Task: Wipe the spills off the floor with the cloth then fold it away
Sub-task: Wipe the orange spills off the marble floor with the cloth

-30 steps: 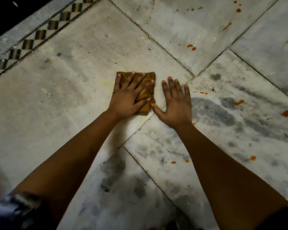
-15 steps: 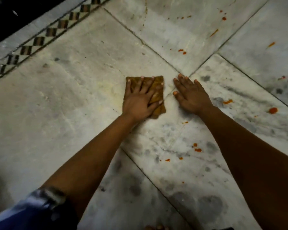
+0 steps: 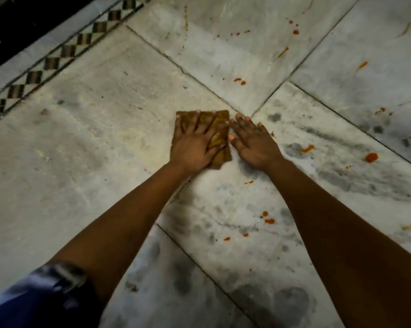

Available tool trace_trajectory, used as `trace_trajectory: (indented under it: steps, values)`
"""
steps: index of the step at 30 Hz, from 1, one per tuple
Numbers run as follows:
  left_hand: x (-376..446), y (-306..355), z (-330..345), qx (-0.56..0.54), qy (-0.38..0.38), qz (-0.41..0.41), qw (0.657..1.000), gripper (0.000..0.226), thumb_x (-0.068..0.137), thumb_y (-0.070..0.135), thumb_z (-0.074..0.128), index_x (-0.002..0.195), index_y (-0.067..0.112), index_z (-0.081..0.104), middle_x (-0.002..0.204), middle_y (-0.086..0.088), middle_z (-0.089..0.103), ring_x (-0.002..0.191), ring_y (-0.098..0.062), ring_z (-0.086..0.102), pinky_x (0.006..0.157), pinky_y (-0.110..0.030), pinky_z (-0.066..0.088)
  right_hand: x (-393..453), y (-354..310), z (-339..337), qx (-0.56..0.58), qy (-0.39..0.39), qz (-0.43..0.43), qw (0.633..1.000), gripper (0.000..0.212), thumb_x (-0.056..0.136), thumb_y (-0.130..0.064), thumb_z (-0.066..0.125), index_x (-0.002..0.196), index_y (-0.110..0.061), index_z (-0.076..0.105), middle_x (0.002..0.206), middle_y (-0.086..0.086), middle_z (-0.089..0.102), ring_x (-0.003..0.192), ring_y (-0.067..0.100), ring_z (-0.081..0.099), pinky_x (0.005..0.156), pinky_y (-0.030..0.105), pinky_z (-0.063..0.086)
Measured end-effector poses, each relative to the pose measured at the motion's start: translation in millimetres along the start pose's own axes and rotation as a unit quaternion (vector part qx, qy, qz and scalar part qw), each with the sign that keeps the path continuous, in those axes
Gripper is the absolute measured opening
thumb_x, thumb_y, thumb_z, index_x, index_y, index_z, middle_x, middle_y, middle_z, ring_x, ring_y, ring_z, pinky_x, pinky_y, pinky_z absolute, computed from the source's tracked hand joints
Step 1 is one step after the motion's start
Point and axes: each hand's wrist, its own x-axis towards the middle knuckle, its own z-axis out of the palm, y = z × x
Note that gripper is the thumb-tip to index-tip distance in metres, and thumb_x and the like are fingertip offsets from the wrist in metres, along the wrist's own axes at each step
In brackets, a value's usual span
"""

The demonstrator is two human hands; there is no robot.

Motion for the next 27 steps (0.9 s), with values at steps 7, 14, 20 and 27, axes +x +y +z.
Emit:
trace_trajectory:
  steps: [7, 14, 20, 27]
  values:
    - [44.9, -39.9, -5.2, -0.04, -0.002, -0.163, 0.986, 0.062, 0.094, 0.056, 0.026, 0.149, 0.03, 0.014, 0.159, 0.005, 0.007, 0.145, -0.029, 0.0, 0.108, -0.066, -0.003, -1.8, -0.1, 6.4, 0.003, 0.006, 0.002, 1.0, 0.056, 0.101, -0.038, 0.027, 0.15, -0.02, 0.007, 0.159, -0.002, -0.002, 0.145, 0.012, -0.005, 0.114, 0.028, -0.006]
    - [-20.4, -19.6, 4.0, -0.026, 0.003, -0.061, 0.998, 0.076, 0.077, 0.074, 0.019, 0.145, 0.041, 0.021, 0.157, 0.004, 0.018, 0.145, -0.029, 0.006, 0.108, -0.064, 0.001, -0.6, -1.9, 6.1, 0.007, 0.002, 0.009, 1.0, 0.054, 0.101, -0.038, 0.025, 0.15, -0.022, 0.007, 0.159, -0.002, -0.001, 0.145, 0.012, -0.004, 0.114, 0.028, -0.004]
    - [-9.3, -78.3, -8.0, -0.078, 0.017, -0.233, 0.969, 0.085, 0.075, 0.076, 0.037, 0.147, 0.033, 0.022, 0.158, 0.004, 0.014, 0.145, -0.028, 0.007, 0.107, -0.064, 0.007, -2.1, -4.2, 9.3, -0.01, 0.007, 0.013, 1.0, 0.057, 0.101, -0.039, 0.024, 0.15, -0.019, 0.003, 0.159, 0.0, -0.005, 0.145, 0.014, -0.007, 0.115, 0.029, -0.007]
    - [35.6, -27.1, -6.3, -0.014, -0.018, -0.134, 0.991, 0.079, 0.08, 0.072, 0.031, 0.148, 0.036, 0.012, 0.158, 0.001, 0.014, 0.145, -0.031, 0.005, 0.106, -0.064, 0.008, -0.9, -8.8, 12.6, -0.005, 0.014, 0.028, 1.0, 0.058, 0.101, -0.042, 0.025, 0.15, -0.019, 0.003, 0.159, 0.0, -0.005, 0.145, 0.016, -0.008, 0.116, 0.033, -0.006]
